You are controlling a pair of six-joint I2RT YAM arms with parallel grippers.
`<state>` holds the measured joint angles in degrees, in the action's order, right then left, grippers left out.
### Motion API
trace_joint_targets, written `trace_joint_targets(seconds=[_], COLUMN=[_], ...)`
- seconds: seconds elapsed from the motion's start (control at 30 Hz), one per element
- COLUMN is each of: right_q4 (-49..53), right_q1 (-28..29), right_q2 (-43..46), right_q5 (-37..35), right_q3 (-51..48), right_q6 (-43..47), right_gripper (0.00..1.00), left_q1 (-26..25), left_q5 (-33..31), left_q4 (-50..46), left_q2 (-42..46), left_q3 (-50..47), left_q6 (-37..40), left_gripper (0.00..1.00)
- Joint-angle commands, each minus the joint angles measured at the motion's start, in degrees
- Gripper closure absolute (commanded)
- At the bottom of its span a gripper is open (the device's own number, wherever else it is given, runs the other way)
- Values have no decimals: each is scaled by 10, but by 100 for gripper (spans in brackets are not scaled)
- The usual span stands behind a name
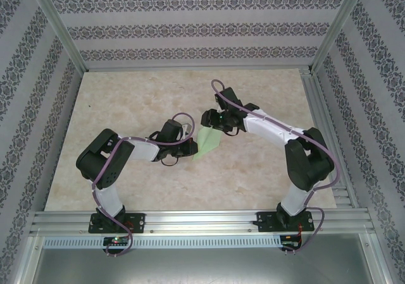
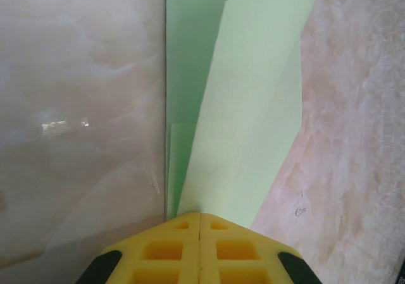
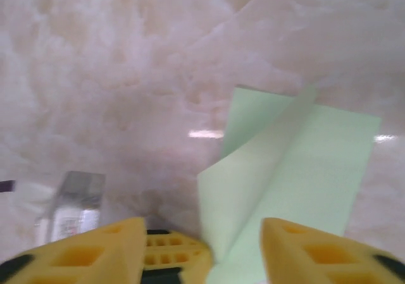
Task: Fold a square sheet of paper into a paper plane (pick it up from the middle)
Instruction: Fourth fold the wing at the center of the table.
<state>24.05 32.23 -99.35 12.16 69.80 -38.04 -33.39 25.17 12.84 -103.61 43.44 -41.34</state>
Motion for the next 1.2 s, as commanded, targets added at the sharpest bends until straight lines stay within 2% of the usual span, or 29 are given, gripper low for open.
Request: trace_joint_targets(seconds=[0.0, 0.1, 0.23, 0.9, 1.17], right_q4=[-63, -90, -119, -131, -124], right_q1=[4, 10, 13, 2, 0], right_q2=[-26, -48, -73, -138, -161], right_q5=[69, 92, 115, 122, 108], right_q3=[-34, -46, -57, -63, -75], right_q6=[12, 9, 3, 3, 3], right_gripper=[65, 78, 85, 87, 88], left_q1=[1, 1, 1, 1, 1], left_q5=[-40, -43, -45, -41, -25], left_q4=[-85, -90, -92, -94, -93], left_q2=[-36, -35, -35, -32, -1], left_q3=[-12, -12, -9, -8, 0], left_q6=[18, 15, 13, 9, 8], left_gripper=[94, 94, 95, 95, 93])
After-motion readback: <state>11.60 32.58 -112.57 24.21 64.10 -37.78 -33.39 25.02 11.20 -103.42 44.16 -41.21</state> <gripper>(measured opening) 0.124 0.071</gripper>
